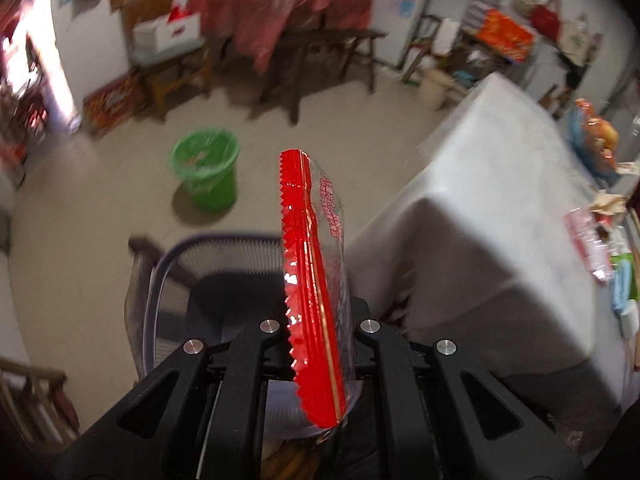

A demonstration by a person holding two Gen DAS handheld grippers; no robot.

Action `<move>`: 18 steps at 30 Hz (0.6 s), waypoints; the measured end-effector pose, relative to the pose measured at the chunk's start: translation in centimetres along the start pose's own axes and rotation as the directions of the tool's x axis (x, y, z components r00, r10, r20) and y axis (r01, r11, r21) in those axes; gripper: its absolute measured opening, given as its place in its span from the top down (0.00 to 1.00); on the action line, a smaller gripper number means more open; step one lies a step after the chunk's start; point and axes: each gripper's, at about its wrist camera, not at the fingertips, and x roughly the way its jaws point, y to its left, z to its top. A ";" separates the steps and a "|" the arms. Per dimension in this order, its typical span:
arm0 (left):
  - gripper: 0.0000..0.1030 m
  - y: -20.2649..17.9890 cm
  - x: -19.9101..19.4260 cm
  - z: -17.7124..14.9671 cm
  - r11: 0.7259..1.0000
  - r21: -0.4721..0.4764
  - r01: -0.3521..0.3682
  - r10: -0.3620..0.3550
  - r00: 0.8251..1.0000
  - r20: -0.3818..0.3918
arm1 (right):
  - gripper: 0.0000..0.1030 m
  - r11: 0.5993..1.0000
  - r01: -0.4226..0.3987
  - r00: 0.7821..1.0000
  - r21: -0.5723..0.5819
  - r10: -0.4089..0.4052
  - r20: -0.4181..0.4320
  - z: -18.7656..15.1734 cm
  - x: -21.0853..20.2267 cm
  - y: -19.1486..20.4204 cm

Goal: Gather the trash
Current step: 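Carry both items to the mesh wastebasket and open both tools to drop them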

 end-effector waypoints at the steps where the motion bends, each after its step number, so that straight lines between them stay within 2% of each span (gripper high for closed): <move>1: 0.86 0.8 0.7 -0.4 1.000 -0.013 -0.012 0.012 1.000 -0.025 | 0.76 0.998 -0.063 0.997 -0.025 0.062 -0.042 0.0 1.5 2.0; 2: 0.85 1.6 1.7 -0.7 0.999 -0.035 -0.027 0.025 0.998 -0.056 | 0.76 0.994 -0.099 0.993 -0.043 0.095 -0.071 -0.2 2.4 3.5; 3: 0.74 2.3 2.5 -1.0 0.998 -0.053 -0.035 0.030 0.996 -0.080 | 0.76 0.987 -0.143 0.984 -0.070 0.135 -0.113 -0.6 3.8 5.6; 4: 0.59 3.2 3.0 -1.2 0.997 -0.071 -0.036 0.029 0.995 -0.093 | 0.76 0.979 -0.183 0.974 -0.088 0.168 -0.154 -1.0 5.0 7.4; 5: 0.52 3.5 3.1 -1.2 0.996 -0.085 -0.034 0.026 0.995 -0.094 | 0.76 0.966 -0.234 0.955 -0.106 0.208 -0.211 -1.8 6.6 9.6; 7: 0.33 4.7 2.7 -0.9 0.990 -0.135 -0.038 0.031 0.998 -0.051 | 0.76 0.947 -0.294 0.923 -0.131 0.245 -0.297 -3.3 8.9 12.9; 10: 0.17 6.1 2.0 -0.1 0.979 -0.200 -0.039 0.043 0.999 0.016 | 0.76 0.921 -0.353 0.869 -0.164 0.258 -0.421 -5.8 12.1 17.4; 16: 0.12 9.8 1.4 0.4 0.950 -0.284 -0.131 0.165 0.981 0.098 | 0.76 0.901 -0.383 0.786 -0.202 0.203 -0.584 -10.4 17.2 23.4; 18: 0.12 10.6 1.0 0.7 0.942 -0.292 -0.167 0.205 0.973 0.105 | 0.76 0.900 -0.383 0.766 -0.210 0.182 -0.616 -11.4 18.4 24.8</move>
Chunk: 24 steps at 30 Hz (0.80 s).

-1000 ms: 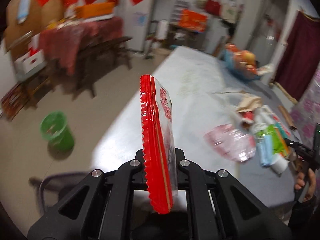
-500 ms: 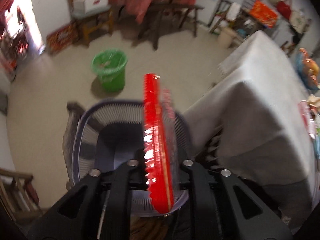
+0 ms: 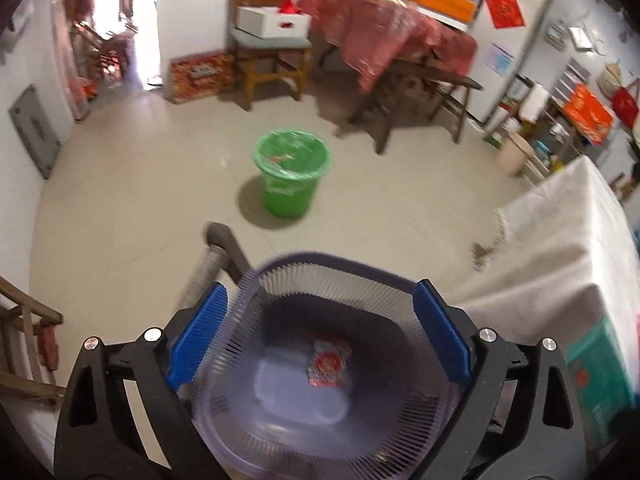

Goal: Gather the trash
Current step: 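Carry both items to the mesh wastebasket and open both tools to drop them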

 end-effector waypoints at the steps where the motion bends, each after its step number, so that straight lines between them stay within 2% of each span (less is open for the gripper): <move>1: 0.12 0.5 0.1 0.2 1.000 -0.005 -0.019 0.019 1.000 0.005 | 0.76 1.000 0.002 0.999 -0.005 -0.002 -0.033 0.3 1.3 0.7; 3: 0.12 1.7 0.2 0.5 0.998 -0.036 -0.045 0.045 0.999 0.006 | 0.76 1.000 -0.001 0.998 -0.012 0.000 -0.066 0.6 3.1 2.0; 8: 0.09 5.2 -0.5 1.2 0.984 -0.172 -0.038 0.042 0.999 0.019 | 0.75 0.999 -0.019 0.988 -0.045 0.012 -0.157 1.8 7.4 4.1; 11: 0.09 6.0 -0.6 1.4 0.977 -0.208 -0.038 0.043 0.999 0.017 | 0.74 0.995 0.015 0.978 -0.096 -0.035 -0.206 2.6 9.7 5.5; 12: 0.09 6.0 -0.6 1.5 0.976 -0.212 -0.042 0.047 0.999 0.016 | 0.63 0.993 0.023 0.976 -0.112 -0.047 -0.211 2.8 9.9 5.9; 14: 0.09 6.1 -0.5 1.4 0.975 -0.216 -0.047 0.052 0.998 0.018 | 0.44 0.988 0.043 0.978 -0.148 -0.072 -0.196 3.5 10.5 7.0; 20: 0.08 6.0 -0.4 1.4 0.977 -0.202 -0.061 0.065 0.998 0.014 | 0.43 0.973 0.091 0.980 -0.210 -0.126 -0.155 4.3 9.8 7.9; 24: 0.08 5.2 -0.3 1.4 0.984 -0.173 -0.054 0.056 0.998 0.011 | 0.34 0.968 0.137 0.982 -0.211 -0.161 -0.101 5.0 8.3 7.7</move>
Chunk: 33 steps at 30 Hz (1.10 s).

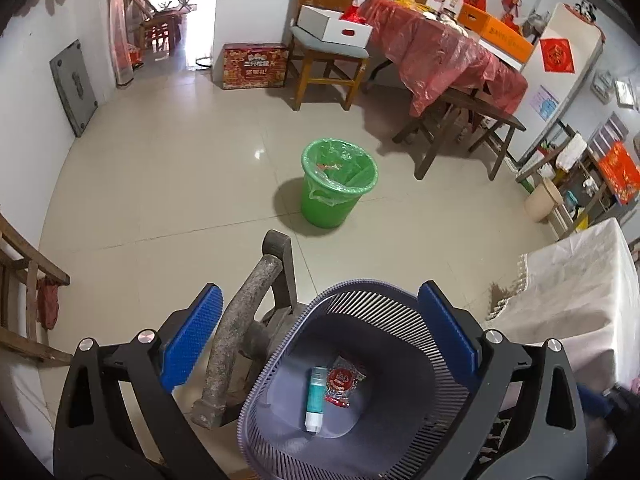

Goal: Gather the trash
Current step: 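Carry both items to the mesh wastebasket and open both tools to drop them, then move both tools back over the table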

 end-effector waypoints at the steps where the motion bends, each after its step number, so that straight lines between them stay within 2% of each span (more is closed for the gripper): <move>1: 0.08 -0.1 0.0 0.0 1.000 0.005 -0.001 0.001 1.000 0.002 | 0.33 1.000 0.009 1.000 0.006 -0.009 0.016 0.1 -0.5 -0.2; 4: 0.08 -0.6 -0.1 -0.1 1.000 0.022 0.005 -0.005 1.000 0.006 | 0.29 0.999 0.024 0.998 0.031 -0.026 0.058 0.1 -2.3 -0.9; 8: 0.08 -1.3 -0.5 -0.4 0.998 0.033 0.048 -0.048 0.999 0.005 | 0.24 0.997 0.057 0.990 0.061 -0.064 0.126 -0.9 -5.2 -1.4; 14: 0.07 -3.3 -1.6 -1.2 0.983 0.055 0.175 -0.175 0.985 -0.009 | 0.20 0.985 0.123 0.962 0.118 -0.148 0.230 -4.0 -9.8 -3.0; 18: 0.07 -5.3 -2.8 -2.0 0.975 0.120 0.186 -0.191 0.981 0.024 | 0.12 0.964 0.177 0.918 0.198 -0.235 0.319 -7.6 -14.3 -5.0; 22: 0.07 -7.9 -4.0 -3.4 0.960 0.196 0.201 -0.212 0.977 0.038 | 0.07 0.922 0.229 0.866 0.311 -0.339 0.368 -11.9 -18.6 -7.8; 26: 0.07 -10.7 -5.1 -4.9 0.926 0.256 0.279 -0.287 0.958 -0.004 | 0.05 0.848 0.274 0.810 0.453 -0.457 0.366 -15.9 -21.9 -12.1; 29: 0.07 -13.3 -6.0 -6.3 0.886 0.313 0.341 -0.346 0.937 -0.042 | 0.05 0.778 0.294 0.762 0.555 -0.541 0.356 -19.2 -24.2 -15.4; 33: 0.07 -16.9 -7.4 -8.2 0.835 0.401 0.376 -0.382 0.922 -0.069 | 0.05 0.683 0.280 0.709 0.675 -0.621 0.334 -23.1 -26.3 -19.6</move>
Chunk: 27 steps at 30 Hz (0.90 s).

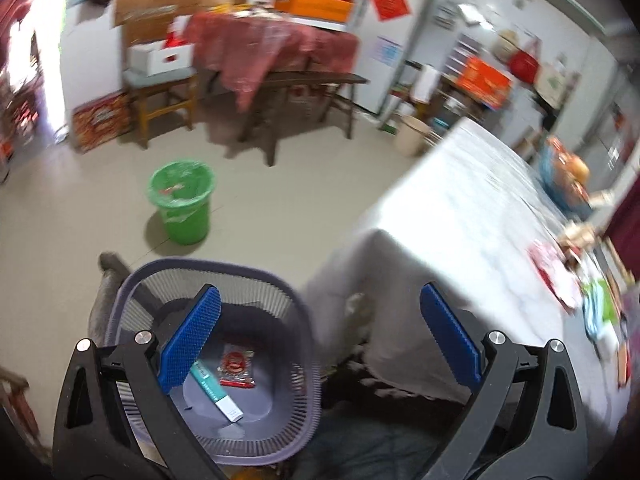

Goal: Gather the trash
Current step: 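Move both tools back over the table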

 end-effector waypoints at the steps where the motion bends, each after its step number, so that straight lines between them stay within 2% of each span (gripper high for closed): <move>1: 0.07 -1.5 0.1 0.2 0.999 0.037 0.015 -0.015 1.000 -0.003 | 0.05 1.000 0.010 1.000 0.025 -0.010 0.004 0.1 0.1 -1.2; 5: 0.06 -6.3 0.6 0.6 0.984 0.163 0.075 -0.073 0.997 -0.017 | 0.05 0.989 0.030 0.999 0.146 -0.032 0.013 0.5 0.6 -6.5; 10: 0.06 -13.0 2.3 0.4 0.941 0.299 0.156 -0.144 0.988 -0.063 | 0.05 0.974 0.056 0.997 0.221 -0.066 0.036 0.2 0.4 -9.7; 16: 0.06 -19.8 5.5 0.6 0.887 0.348 0.303 -0.253 0.950 -0.184 | 0.05 0.952 0.118 0.989 0.283 -0.139 0.054 -0.6 -0.7 -13.3; 18: 0.06 -21.5 6.2 0.7 0.876 0.359 0.322 -0.261 0.943 -0.208 | 0.05 0.943 0.131 0.987 0.305 -0.154 0.053 -0.7 -0.9 -14.7; 21: 0.06 -24.0 7.4 0.8 0.864 0.384 0.325 -0.257 0.941 -0.218 | 0.05 0.927 0.186 0.977 0.325 -0.208 0.034 -0.5 -1.0 -17.1; 24: 0.06 -24.8 8.0 0.8 0.859 0.392 0.328 -0.257 0.940 -0.223 | 0.05 0.902 0.274 0.958 0.333 -0.285 -0.016 -0.6 -0.5 -19.6; 27: 0.06 -24.7 8.2 0.7 0.859 0.390 0.331 -0.254 0.938 -0.236 | 0.05 0.893 0.303 0.953 0.333 -0.291 -0.085 -0.6 0.6 -22.0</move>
